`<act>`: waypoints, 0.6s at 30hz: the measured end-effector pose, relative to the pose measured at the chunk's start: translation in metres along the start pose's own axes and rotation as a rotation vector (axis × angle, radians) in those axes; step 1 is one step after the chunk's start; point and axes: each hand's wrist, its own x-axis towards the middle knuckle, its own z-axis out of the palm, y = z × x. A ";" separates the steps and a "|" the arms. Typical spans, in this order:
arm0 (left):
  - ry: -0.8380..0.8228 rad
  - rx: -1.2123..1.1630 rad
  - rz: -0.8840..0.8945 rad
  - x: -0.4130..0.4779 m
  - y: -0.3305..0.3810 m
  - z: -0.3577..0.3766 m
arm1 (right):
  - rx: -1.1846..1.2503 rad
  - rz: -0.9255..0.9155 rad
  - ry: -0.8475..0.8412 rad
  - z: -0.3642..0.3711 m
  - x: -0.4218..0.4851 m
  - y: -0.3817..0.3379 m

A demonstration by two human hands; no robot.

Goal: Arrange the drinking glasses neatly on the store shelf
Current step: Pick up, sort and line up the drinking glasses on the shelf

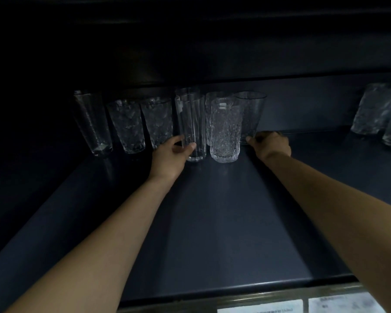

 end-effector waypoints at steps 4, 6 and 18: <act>0.003 -0.014 -0.002 0.002 -0.002 0.000 | 0.007 0.001 0.006 -0.001 -0.001 -0.001; 0.007 -0.020 -0.004 0.003 -0.002 0.000 | 0.013 0.006 0.000 -0.001 -0.001 -0.001; 0.002 -0.049 -0.011 0.000 0.000 -0.001 | 0.027 0.013 0.015 0.004 0.004 0.003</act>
